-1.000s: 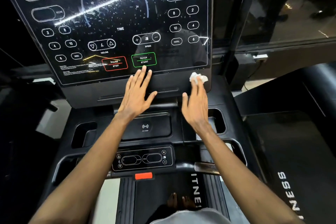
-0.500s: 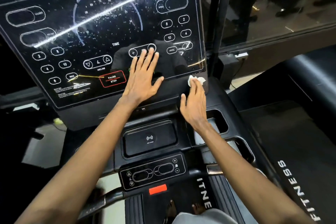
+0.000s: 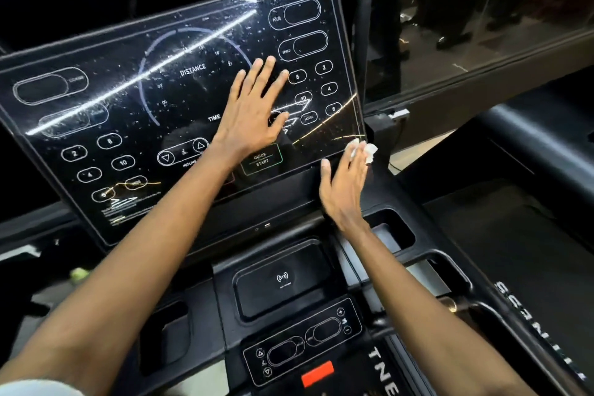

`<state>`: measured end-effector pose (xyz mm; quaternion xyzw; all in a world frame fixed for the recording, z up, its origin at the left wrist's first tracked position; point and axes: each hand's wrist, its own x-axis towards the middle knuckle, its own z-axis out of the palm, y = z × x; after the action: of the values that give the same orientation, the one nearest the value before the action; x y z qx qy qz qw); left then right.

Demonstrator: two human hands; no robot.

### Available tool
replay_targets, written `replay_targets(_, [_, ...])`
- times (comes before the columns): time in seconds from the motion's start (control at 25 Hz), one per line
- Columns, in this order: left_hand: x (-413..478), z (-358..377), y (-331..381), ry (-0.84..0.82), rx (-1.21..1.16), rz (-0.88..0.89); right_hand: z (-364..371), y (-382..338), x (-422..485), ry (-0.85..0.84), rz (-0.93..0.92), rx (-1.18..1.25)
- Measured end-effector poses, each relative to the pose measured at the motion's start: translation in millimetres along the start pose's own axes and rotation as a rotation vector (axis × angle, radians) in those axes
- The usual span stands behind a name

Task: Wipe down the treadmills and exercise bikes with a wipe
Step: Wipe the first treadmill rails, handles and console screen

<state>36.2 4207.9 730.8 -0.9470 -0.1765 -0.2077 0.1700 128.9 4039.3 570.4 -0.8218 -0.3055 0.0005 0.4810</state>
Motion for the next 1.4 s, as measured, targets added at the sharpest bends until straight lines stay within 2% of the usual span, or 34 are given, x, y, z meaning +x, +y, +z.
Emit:
replay_targets(0.12, [11, -4, -5, 0.018, -0.004, 0.017, 0, -19, 13, -0.008, -0.112, -0.012])
replay_targets(0.24, [15, -3, -7, 0.039, 0.008, 0.042, 3, -2, -2, 0.044, 0.038, -0.041])
replay_targets(0.36, [15, -1, -5, 0.045, 0.008, 0.044, 16, 25, -41, -0.007, 0.150, -0.065])
replay_targets(0.6, [16, -6, -10, 0.072, -0.020, 0.057, 8, 13, -19, 0.042, -0.007, 0.078])
replay_targets(0.76, [24, -15, -15, 0.105, -0.016, 0.019, 2, 0, 10, 0.100, 0.091, 0.068])
replay_targets(0.92, [43, -26, -26, 0.134, -0.010, -0.014, -6, -24, 34, 0.043, -0.043, 0.018])
replay_targets(1.04, [58, -34, -37, 0.170, -0.002, -0.065, -15, -39, 53, 0.060, -0.075, 0.017])
replay_targets(1.16, [70, -42, -47, 0.184, 0.010, -0.118, -19, -52, 67, 0.050, -0.187, -0.002])
replay_targets(1.4, [80, -46, -51, 0.194, 0.001, -0.114, -27, -77, 92, 0.078, -0.262, 0.104])
